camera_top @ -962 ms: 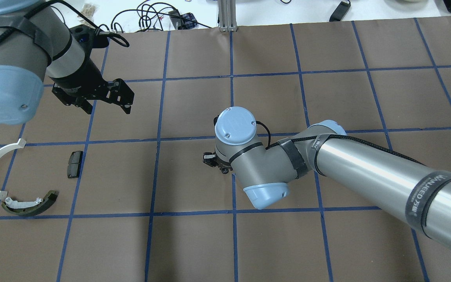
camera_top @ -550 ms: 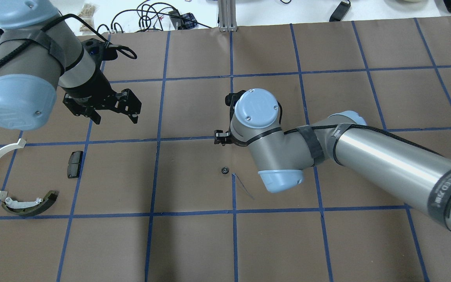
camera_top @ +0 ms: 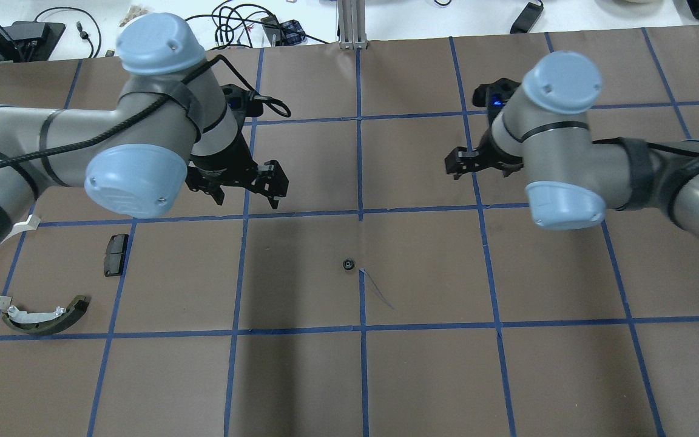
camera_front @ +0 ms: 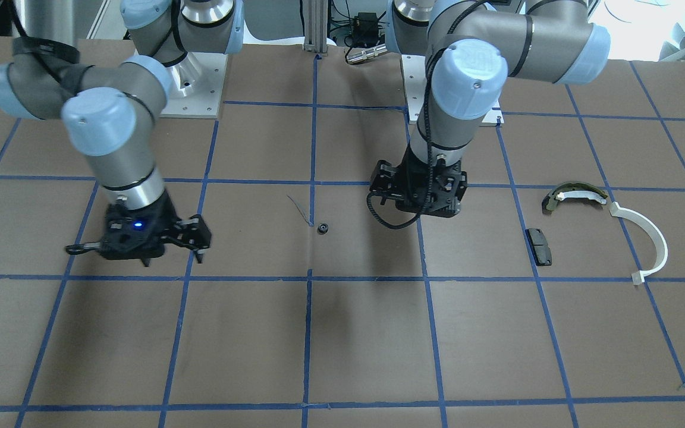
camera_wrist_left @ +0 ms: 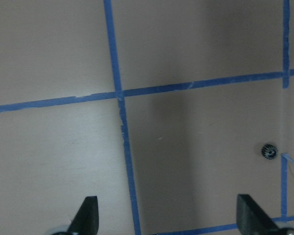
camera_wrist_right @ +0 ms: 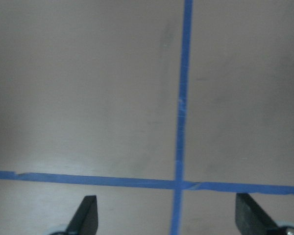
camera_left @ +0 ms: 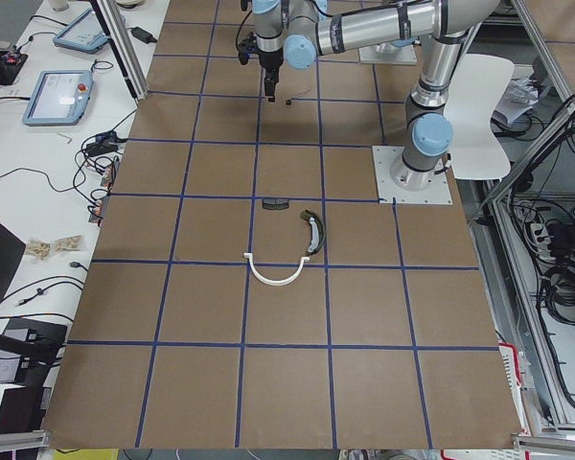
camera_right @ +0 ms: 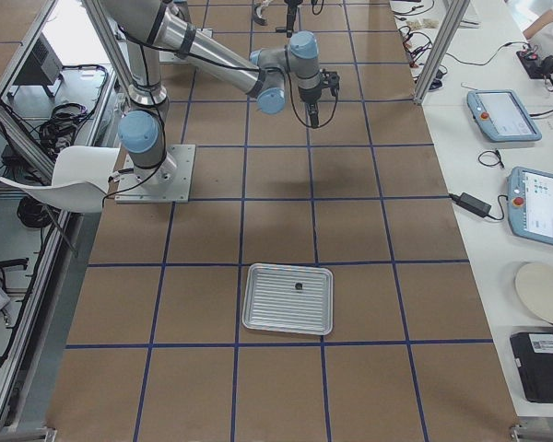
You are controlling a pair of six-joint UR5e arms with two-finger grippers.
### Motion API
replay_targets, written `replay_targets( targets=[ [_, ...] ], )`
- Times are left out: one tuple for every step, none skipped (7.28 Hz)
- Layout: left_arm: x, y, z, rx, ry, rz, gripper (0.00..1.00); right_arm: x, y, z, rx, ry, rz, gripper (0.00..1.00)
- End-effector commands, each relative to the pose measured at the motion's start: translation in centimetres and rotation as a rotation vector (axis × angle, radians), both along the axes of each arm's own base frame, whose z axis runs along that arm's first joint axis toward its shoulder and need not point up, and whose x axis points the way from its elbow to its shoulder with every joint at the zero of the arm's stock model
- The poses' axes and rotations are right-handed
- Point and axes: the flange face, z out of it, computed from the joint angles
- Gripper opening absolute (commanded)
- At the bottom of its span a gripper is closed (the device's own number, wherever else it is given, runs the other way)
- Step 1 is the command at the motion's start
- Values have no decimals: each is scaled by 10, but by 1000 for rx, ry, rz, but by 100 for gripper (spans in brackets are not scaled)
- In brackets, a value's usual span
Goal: Place bearing gear from tray to pile
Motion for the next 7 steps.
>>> replay_targets(
  targets=[
    [-56,5,-36,-10,1,-42,100,-154,5,14,22,63,18,100],
    [-76,10,-58,-29,4,-36,100,-234,20,17,17,79,1,100],
    [-88,13,-82,-30,9,-36,90,-298,37,19,17,107,24,100],
    [-102,21,-94,-13,1,-51,90,-350,57,21,24,136,22,100],
    [-115,28,-107,8,-8,-79,90,-390,74,8,48,136,30,100],
    [-120,27,-119,7,-6,-87,90,-417,80,-13,73,123,49,100],
    [-124,27,-131,10,-7,-93,90,-441,72,-37,91,102,63,100]
  ],
)
